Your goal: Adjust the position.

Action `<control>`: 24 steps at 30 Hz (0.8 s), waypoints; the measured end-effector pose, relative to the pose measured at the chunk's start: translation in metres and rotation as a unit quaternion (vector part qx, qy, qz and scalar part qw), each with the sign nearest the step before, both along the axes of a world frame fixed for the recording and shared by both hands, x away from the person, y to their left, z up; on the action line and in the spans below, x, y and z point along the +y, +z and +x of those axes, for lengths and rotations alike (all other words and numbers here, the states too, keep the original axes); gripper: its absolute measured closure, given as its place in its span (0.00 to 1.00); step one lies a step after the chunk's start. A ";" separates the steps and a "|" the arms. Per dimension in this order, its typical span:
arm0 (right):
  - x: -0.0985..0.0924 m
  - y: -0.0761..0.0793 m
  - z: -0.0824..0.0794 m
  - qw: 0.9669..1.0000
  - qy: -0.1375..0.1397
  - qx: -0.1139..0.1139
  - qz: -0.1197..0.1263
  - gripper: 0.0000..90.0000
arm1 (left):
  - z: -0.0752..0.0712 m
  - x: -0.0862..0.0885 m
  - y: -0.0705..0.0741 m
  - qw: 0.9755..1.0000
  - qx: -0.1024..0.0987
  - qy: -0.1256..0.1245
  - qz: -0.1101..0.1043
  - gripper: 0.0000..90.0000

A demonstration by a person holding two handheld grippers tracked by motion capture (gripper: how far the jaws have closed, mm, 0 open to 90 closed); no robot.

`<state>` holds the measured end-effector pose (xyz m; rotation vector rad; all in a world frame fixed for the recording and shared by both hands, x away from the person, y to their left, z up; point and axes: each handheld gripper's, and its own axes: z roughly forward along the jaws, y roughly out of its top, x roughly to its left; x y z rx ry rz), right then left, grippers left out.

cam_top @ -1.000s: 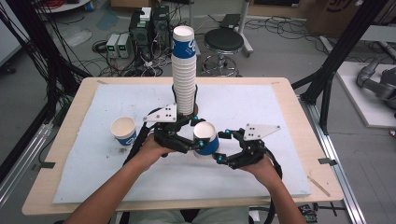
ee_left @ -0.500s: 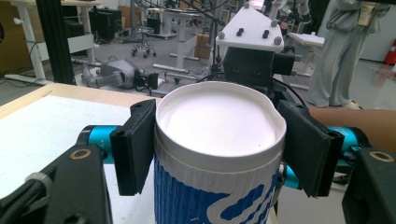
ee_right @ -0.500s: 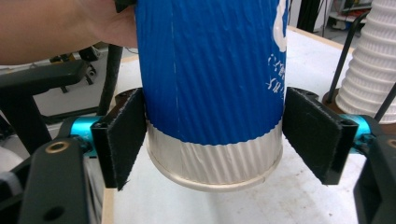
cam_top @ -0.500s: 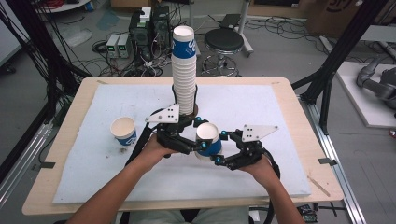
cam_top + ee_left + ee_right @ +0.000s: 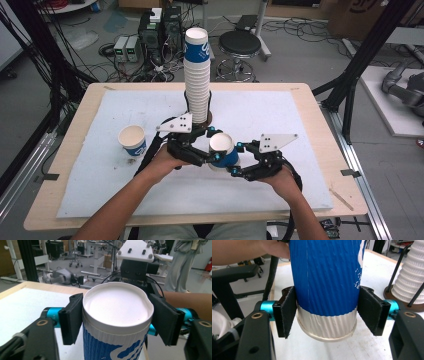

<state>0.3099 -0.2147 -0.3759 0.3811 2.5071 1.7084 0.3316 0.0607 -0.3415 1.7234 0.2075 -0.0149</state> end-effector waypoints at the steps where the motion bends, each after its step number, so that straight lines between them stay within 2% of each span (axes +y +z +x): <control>1: 0.000 0.001 0.000 1.000 0.000 0.001 -0.004 0.39 | 0.000 0.000 0.000 1.000 0.008 0.004 0.002 0.24; 3: -0.001 0.002 0.001 1.000 -0.001 -0.001 -0.010 0.39 | 0.002 0.001 -0.001 1.000 0.017 0.007 0.007 0.17; 12: -0.007 0.016 0.002 0.999 -0.005 -0.012 -0.037 0.39 | 0.004 0.013 0.002 1.000 0.022 0.006 0.016 0.17; 21: -0.006 0.029 0.007 0.996 -0.008 -0.025 -0.091 0.39 | 0.005 0.026 0.010 0.999 0.016 0.008 0.028 0.17; 24: -0.002 0.034 0.008 0.993 -0.005 -0.029 -0.116 0.39 | 0.006 0.027 0.014 0.999 0.015 0.006 0.039 0.17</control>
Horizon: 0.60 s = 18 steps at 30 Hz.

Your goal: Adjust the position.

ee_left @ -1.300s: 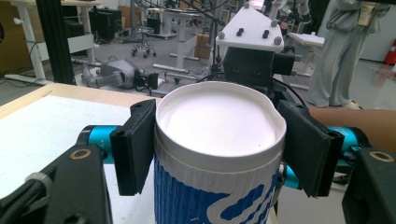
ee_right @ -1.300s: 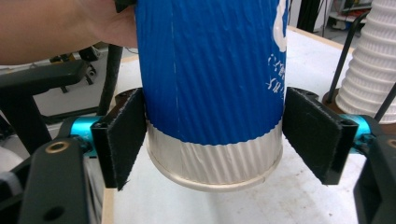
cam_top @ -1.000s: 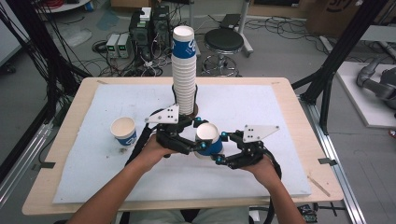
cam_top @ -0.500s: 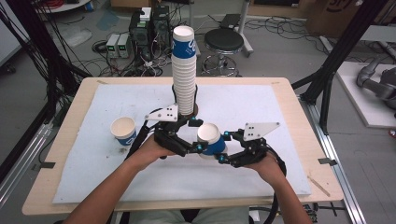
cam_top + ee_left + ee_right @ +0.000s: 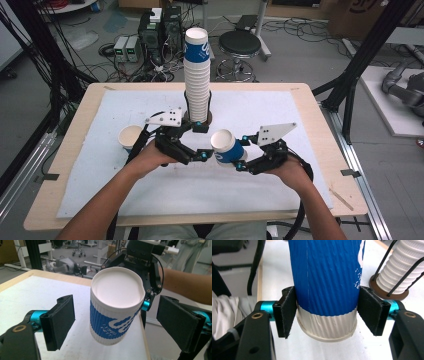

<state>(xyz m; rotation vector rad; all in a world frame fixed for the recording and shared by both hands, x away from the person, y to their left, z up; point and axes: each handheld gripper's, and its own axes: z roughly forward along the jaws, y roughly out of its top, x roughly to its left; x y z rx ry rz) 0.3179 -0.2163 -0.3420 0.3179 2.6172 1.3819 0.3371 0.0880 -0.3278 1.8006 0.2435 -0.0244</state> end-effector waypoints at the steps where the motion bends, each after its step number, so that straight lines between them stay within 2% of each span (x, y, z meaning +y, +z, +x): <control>1: 0.001 0.001 0.001 1.000 0.002 0.000 -0.003 0.39 | 0.000 0.000 0.001 1.000 0.002 0.000 0.001 0.17; 4: 0.005 0.004 0.002 1.000 0.007 -0.001 -0.017 0.39 | 0.001 -0.001 0.003 1.000 0.000 -0.006 0.012 0.17; 8: 0.011 0.007 0.003 0.999 0.016 -0.004 -0.052 0.39 | 0.002 -0.003 0.005 0.999 -0.001 -0.014 0.038 0.17; 13: 0.019 0.014 0.004 0.995 0.029 -0.012 -0.095 0.39 | 0.005 -0.009 0.007 0.997 -0.001 -0.026 0.067 0.17; 18: 0.027 0.019 0.005 0.990 0.038 -0.014 -0.132 0.39 | 0.006 -0.015 0.005 0.996 0.001 -0.034 0.085 0.17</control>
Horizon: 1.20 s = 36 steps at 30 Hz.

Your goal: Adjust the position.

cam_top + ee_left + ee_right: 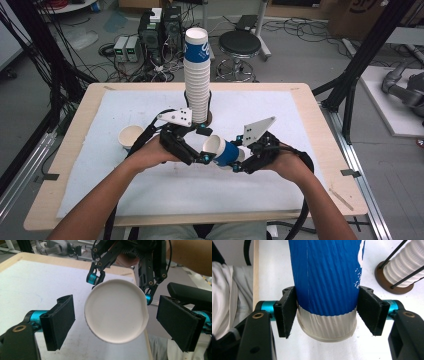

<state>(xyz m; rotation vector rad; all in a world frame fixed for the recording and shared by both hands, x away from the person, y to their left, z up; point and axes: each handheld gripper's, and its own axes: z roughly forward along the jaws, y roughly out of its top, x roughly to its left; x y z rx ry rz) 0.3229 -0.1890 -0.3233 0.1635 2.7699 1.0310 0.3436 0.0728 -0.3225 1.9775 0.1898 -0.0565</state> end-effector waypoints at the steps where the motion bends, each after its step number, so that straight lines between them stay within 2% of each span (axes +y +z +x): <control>1: 0.002 0.001 0.000 1.000 0.002 0.001 -0.006 0.39 | 0.000 -0.001 -0.001 1.000 0.002 -0.002 0.005 0.17; 9: 0.012 0.007 0.001 0.999 0.018 -0.002 -0.043 0.39 | 0.001 -0.009 -0.006 0.999 0.007 -0.017 0.033 0.18; 15: 0.019 0.010 0.000 0.997 0.021 -0.001 -0.071 0.39 | 0.002 -0.010 -0.009 0.999 0.012 -0.026 0.045 0.27; 21: 0.022 0.011 0.001 0.996 0.027 0.000 -0.080 0.39 | 0.003 -0.011 -0.010 0.998 0.009 -0.030 0.051 0.32; 25: 0.022 0.011 0.000 0.996 0.027 0.004 -0.085 0.39 | 0.002 -0.011 -0.010 0.998 -0.003 -0.033 0.057 0.33; 27: 0.021 0.011 0.000 0.996 0.028 0.001 -0.083 0.36 | 0.001 -0.011 -0.010 0.998 -0.008 -0.033 0.056 0.34; 29: 0.019 0.010 0.000 0.997 0.027 0.002 -0.071 0.32 | 0.001 -0.010 -0.010 0.998 -0.010 -0.033 0.050 0.33; 32: 0.013 0.010 0.001 0.999 0.018 0.005 -0.031 0.22 | 0.001 -0.009 -0.010 0.999 -0.009 -0.033 0.038 0.33; 36: 0.004 0.010 0.001 1.000 0.018 0.012 0.012 0.22 | 0.002 -0.006 -0.011 0.999 -0.007 -0.032 0.025 0.33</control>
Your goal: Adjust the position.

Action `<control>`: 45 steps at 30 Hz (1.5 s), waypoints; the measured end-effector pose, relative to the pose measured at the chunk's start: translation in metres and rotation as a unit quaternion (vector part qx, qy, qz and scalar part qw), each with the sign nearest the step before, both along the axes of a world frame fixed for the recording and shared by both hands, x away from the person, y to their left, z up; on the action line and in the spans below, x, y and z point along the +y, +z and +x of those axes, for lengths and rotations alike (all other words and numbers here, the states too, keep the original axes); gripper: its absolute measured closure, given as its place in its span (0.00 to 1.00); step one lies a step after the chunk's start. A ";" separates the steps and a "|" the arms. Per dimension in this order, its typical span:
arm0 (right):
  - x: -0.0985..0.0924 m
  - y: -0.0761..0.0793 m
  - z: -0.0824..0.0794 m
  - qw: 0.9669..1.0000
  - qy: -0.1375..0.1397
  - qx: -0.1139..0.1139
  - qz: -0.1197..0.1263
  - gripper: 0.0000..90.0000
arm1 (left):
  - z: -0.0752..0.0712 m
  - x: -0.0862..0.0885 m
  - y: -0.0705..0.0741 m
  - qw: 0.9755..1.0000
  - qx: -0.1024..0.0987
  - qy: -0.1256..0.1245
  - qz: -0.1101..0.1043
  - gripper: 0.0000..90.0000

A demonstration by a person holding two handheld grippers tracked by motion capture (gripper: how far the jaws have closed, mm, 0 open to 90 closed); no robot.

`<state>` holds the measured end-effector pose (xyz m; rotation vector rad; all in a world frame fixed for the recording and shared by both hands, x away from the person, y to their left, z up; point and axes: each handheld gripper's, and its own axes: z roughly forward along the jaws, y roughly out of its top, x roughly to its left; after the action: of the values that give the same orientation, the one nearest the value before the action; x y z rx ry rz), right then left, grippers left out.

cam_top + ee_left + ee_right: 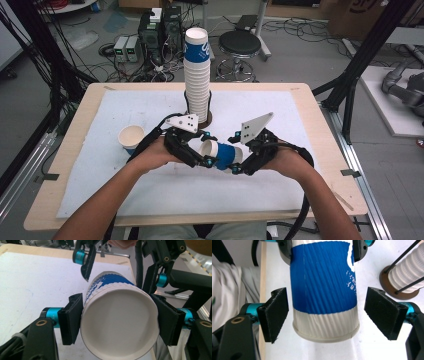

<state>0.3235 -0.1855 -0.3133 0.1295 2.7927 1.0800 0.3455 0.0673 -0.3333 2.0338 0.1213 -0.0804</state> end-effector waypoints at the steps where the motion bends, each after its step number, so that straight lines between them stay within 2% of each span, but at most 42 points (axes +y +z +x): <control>1: -0.002 -0.001 -0.001 1.000 -0.002 0.000 0.009 0.22 | 0.000 0.001 0.000 1.000 0.000 0.000 -0.005 0.33; 5: -0.012 -0.002 -0.001 0.998 -0.010 0.009 0.053 0.22 | 0.000 0.005 -0.002 1.000 0.001 0.003 -0.020 0.33; 7: -0.017 -0.004 0.000 0.997 -0.018 0.015 0.079 0.22 | 0.000 0.006 -0.003 1.000 0.003 0.006 -0.028 0.33; 11: -0.026 -0.007 -0.001 0.993 -0.032 0.023 0.113 0.22 | 0.000 0.010 -0.007 0.999 0.005 0.010 -0.040 0.33; 16: -0.034 -0.011 -0.002 0.989 -0.044 0.025 0.142 0.22 | 0.000 0.015 -0.010 0.998 0.004 0.013 -0.061 0.33; 24: -0.045 -0.025 -0.005 0.978 -0.062 0.037 0.195 0.22 | -0.002 0.023 -0.017 0.995 0.002 0.023 -0.094 0.33; 34: -0.056 -0.042 -0.008 0.967 -0.079 0.051 0.235 0.22 | -0.003 0.030 -0.023 0.991 -0.003 0.033 -0.127 0.33; 45: -0.059 -0.054 -0.010 0.962 -0.082 0.067 0.253 0.22 | -0.005 0.028 -0.026 0.989 -0.001 0.025 -0.149 0.33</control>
<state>0.3136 -0.2445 -0.3676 0.4953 2.4839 1.7681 0.3403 0.0955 -0.3592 1.7313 0.1498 -0.0603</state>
